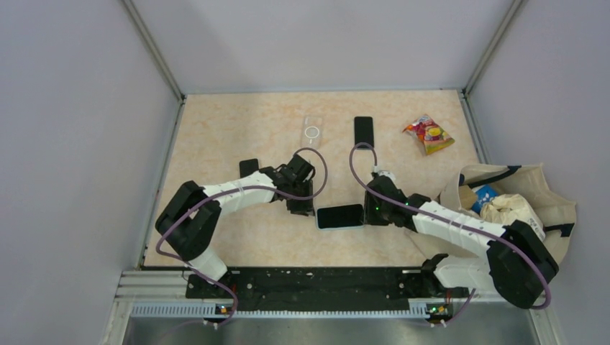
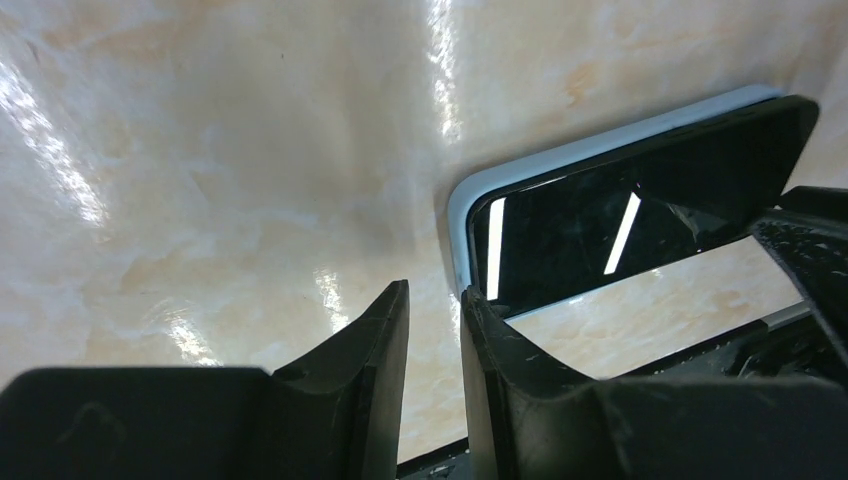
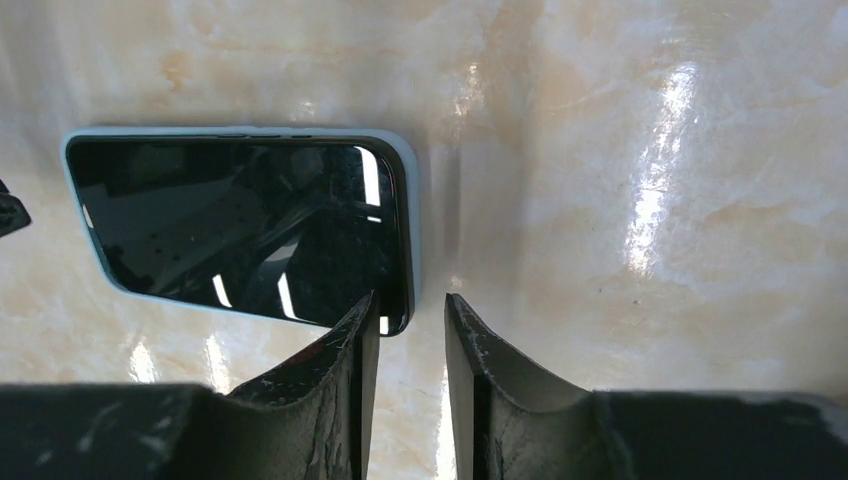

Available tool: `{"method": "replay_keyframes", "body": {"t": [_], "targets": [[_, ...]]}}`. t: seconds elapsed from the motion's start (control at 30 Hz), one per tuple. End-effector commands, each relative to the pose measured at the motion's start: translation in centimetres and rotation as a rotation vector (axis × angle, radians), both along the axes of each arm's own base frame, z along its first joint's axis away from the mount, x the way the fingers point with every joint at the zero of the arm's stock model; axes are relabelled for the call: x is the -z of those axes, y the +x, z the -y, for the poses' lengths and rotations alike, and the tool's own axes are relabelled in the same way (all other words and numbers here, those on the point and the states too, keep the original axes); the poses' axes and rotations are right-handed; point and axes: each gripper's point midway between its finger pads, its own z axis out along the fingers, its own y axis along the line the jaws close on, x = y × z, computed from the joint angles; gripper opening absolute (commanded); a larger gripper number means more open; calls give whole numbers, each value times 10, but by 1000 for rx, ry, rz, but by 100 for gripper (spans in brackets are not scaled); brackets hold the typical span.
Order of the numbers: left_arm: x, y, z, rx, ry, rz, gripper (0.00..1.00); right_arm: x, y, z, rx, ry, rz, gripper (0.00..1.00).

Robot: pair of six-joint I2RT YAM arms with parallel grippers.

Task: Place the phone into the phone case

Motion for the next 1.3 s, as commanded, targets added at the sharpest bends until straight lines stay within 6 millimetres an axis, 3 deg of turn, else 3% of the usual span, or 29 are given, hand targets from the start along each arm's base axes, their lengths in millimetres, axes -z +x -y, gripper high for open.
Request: {"method": "replay_keyframes", "body": {"t": [0.0,0.7,1.27], "targets": [[-9,-1,15,-4,-110,23,31,-12,12,-9,13,-3,35,28],[17,-13,32,17,-129,-34,27,7,0,-32,-33,-21,-20,4],[16,-12,39,13,-133,-30,27,54,-50,-37,-28,-50,-135,0]]}}
